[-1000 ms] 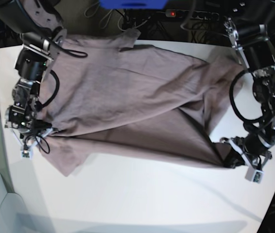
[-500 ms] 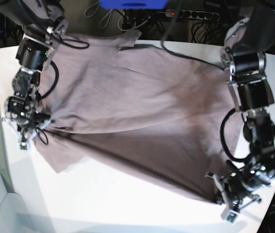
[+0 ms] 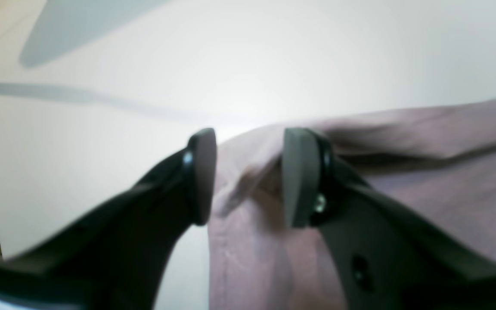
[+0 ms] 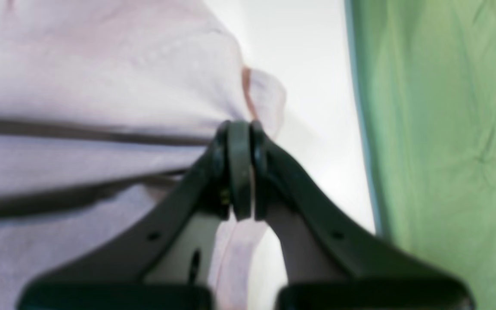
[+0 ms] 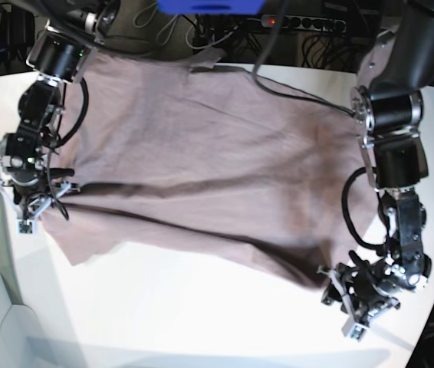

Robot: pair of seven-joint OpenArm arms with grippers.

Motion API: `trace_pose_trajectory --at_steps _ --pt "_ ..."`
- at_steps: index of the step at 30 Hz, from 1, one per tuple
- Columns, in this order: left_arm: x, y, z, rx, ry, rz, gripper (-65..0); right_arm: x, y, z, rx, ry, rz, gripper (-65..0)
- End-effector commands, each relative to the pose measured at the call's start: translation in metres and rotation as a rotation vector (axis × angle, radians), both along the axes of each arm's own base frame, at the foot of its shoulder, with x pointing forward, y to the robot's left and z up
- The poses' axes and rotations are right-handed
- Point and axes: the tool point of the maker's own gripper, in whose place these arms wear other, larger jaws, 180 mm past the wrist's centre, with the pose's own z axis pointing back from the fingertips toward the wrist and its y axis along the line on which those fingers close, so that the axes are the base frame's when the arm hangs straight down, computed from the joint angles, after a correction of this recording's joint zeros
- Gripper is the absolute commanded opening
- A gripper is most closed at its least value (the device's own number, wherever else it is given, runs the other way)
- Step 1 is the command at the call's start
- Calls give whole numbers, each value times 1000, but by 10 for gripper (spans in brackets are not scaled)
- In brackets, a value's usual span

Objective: Layout the t-shirt on the table in an organized manner, then fold the t-shirt properly
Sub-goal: 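Pull the t-shirt taut with both grippers and lay it down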

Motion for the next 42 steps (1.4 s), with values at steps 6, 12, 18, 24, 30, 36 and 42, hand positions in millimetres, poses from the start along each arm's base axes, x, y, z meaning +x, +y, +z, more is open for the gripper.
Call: trace_pose_trajectory --at_steps 6,12,18,24,30,36,42 --pt "11 28 38 -5 -88 55 -274 7 -8 17 -22 -24 -12 -650" --pt "-30 71 22 -16 -10 198 -344 7 -7 16 -20 -22 -12 -650" --pt "-100 59 -46 -40 115 166 -530 2 -7 11 -12 12 -22 -588" --pt "-151 51 -112 -88 232 166 -650 1 -6 24 -27 -20 -24 -517" --pt "-179 54 -159 -143 357 195 -645 -5 0 56 -62 -107 -26 -515" --pt "-214 61 -181 -122 427 206 -645 -10 11 71 -100 -122 54 -515" --pt "-263 90 -164 10 442 231 -645 -19 17 54 -97 -65 105 -515"
